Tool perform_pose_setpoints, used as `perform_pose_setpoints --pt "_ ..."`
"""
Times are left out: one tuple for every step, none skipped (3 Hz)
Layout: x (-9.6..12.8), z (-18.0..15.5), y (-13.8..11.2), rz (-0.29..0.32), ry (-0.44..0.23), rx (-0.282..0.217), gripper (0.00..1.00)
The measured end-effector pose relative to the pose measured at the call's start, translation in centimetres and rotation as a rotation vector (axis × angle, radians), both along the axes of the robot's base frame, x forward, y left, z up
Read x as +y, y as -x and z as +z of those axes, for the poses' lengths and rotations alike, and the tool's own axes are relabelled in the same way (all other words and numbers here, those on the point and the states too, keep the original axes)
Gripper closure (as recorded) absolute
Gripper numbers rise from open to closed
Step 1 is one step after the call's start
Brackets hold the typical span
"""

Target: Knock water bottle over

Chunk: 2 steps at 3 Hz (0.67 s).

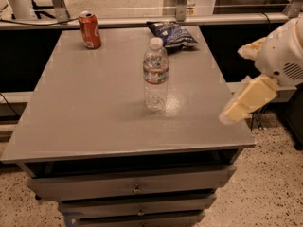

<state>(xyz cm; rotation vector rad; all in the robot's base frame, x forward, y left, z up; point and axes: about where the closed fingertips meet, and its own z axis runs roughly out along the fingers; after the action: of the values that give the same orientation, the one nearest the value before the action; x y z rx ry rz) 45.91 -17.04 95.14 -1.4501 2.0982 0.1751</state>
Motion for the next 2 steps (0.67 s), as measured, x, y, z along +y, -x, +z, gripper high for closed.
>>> perform_pose_setpoints --pt "3.9 -1.9 -0.9 0.011 -0.198 -0.040 0.00" --pt "8.7 -3.1 -2.3 0.045 -0.379 -0.090 0.00"
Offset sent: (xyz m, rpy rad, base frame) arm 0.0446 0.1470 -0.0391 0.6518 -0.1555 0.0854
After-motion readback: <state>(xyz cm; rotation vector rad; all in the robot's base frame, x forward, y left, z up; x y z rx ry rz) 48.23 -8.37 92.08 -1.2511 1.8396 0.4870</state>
